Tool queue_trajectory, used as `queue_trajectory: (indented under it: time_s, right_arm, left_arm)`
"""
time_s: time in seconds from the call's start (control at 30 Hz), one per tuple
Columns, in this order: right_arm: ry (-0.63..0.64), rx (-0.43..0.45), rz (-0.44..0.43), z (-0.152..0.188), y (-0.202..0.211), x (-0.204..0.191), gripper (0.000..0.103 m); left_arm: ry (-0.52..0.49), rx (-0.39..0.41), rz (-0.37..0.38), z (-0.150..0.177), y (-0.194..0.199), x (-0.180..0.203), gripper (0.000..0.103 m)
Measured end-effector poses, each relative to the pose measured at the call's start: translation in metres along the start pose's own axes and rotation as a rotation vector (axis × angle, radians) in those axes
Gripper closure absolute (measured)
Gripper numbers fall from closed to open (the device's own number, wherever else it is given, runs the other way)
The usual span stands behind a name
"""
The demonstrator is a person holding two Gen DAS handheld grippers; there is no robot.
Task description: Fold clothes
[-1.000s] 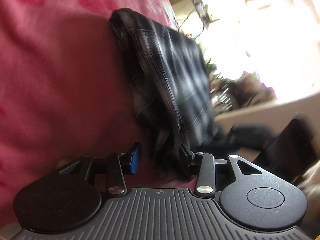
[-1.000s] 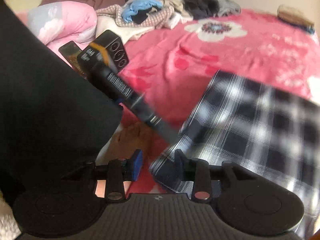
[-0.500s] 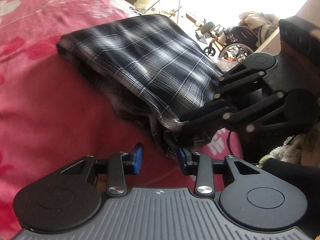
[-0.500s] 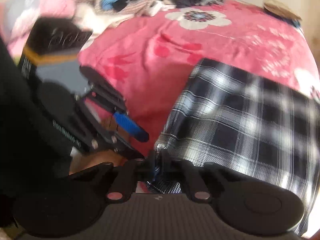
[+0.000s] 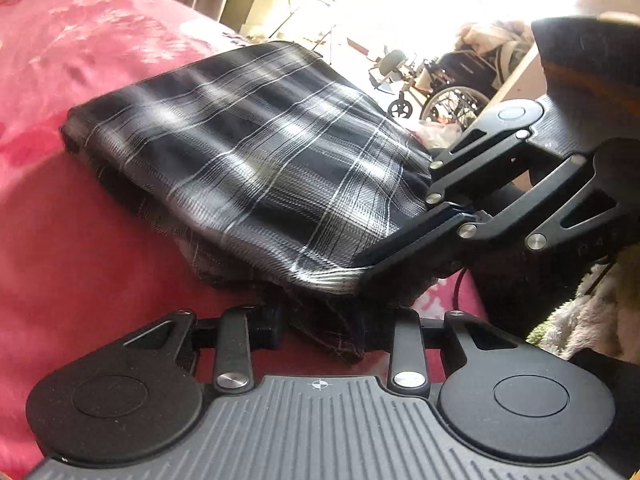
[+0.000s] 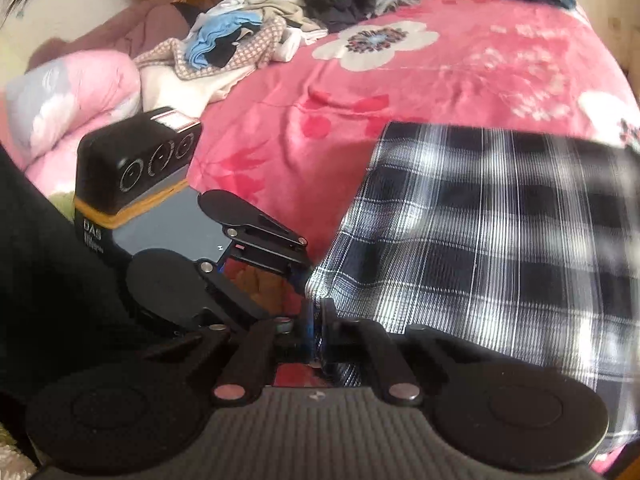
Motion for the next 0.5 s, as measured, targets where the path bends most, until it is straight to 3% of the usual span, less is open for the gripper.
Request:
queue_trajectory:
  time_s: [0.23, 0.4, 0.5]
  right_arm:
    - [0.088, -0.078, 0.007, 0.001, -0.022, -0.009, 0.096]
    - [0.202, -0.146, -0.008, 0.007, -0.033, -0.026, 0.056]
    - [0.25, -0.142, -0.022, 0.013, -0.025, -0.039, 0.057]
  left_arm:
    - [0.135, -0.053, -0.018, 0.018, 0.024, -0.023, 0.068]
    - [0.266, -0.033, -0.085, 0.024, 0.052, -0.045, 0.068]
    - [0.307, 0.034, -0.121, 0.013, 0.066, -0.05, 0.068]
Point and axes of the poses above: each gripper's, at about its wrist camera, not at the fingertips, and y roughly against the way its jaws point, x to its right, z to its underside, the point moved 1 cm from there along -y, roughly the way its jaws point, and after that the axes turned 8 degrees about -z, right-handed, at the moved point
